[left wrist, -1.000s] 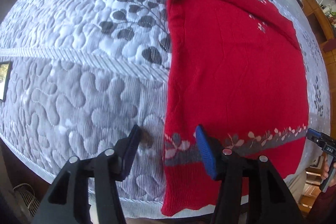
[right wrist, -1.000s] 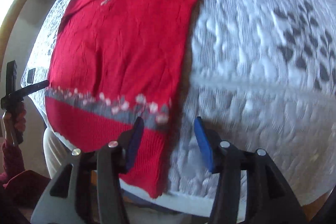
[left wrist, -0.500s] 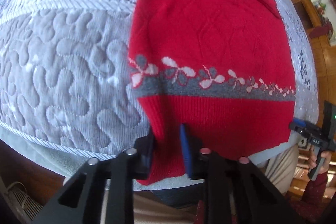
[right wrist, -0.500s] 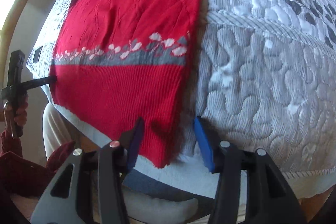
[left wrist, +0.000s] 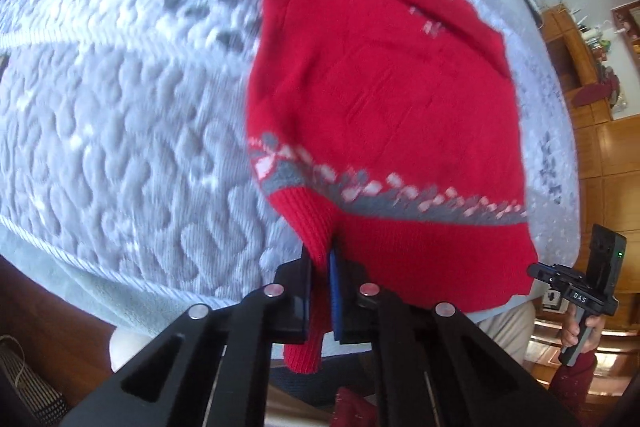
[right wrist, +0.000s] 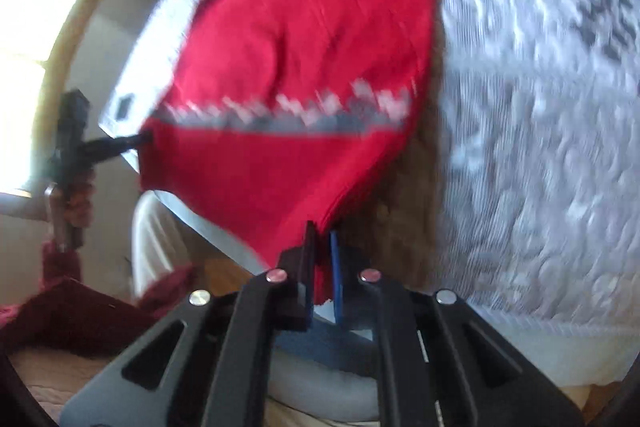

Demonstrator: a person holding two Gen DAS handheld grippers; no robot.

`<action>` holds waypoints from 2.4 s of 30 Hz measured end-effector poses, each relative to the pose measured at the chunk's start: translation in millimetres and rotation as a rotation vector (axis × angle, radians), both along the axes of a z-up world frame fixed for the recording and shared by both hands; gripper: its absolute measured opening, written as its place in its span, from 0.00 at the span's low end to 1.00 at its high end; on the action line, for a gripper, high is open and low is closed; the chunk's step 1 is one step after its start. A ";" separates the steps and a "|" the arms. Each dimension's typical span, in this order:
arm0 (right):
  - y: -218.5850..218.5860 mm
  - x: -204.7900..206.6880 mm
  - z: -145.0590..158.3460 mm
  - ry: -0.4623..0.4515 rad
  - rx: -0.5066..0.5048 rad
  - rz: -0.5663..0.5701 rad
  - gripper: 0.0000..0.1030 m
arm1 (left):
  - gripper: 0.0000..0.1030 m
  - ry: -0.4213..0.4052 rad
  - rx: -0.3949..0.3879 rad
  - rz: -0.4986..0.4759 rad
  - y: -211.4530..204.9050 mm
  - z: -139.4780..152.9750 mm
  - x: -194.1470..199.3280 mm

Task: Fold small clothes

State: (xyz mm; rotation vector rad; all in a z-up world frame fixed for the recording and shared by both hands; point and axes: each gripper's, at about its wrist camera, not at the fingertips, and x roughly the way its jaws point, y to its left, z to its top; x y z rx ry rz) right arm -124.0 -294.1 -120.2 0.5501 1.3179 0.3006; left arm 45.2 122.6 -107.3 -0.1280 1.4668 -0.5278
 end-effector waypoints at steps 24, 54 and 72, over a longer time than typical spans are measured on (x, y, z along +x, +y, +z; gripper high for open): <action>-127.9 151.3 5.8 -0.020 -0.052 -0.269 0.30 | 0.36 -0.120 0.083 0.154 -3.4 7.0 169.6; -70.6 176.2 -3.7 0.021 -0.031 -0.100 0.37 | 0.40 -0.307 0.279 -0.873 -154.7 -20.6 49.5; -73.4 185.4 -6.1 0.012 -0.075 -0.089 0.41 | 0.49 -0.315 0.193 -0.392 -106.6 33.5 168.7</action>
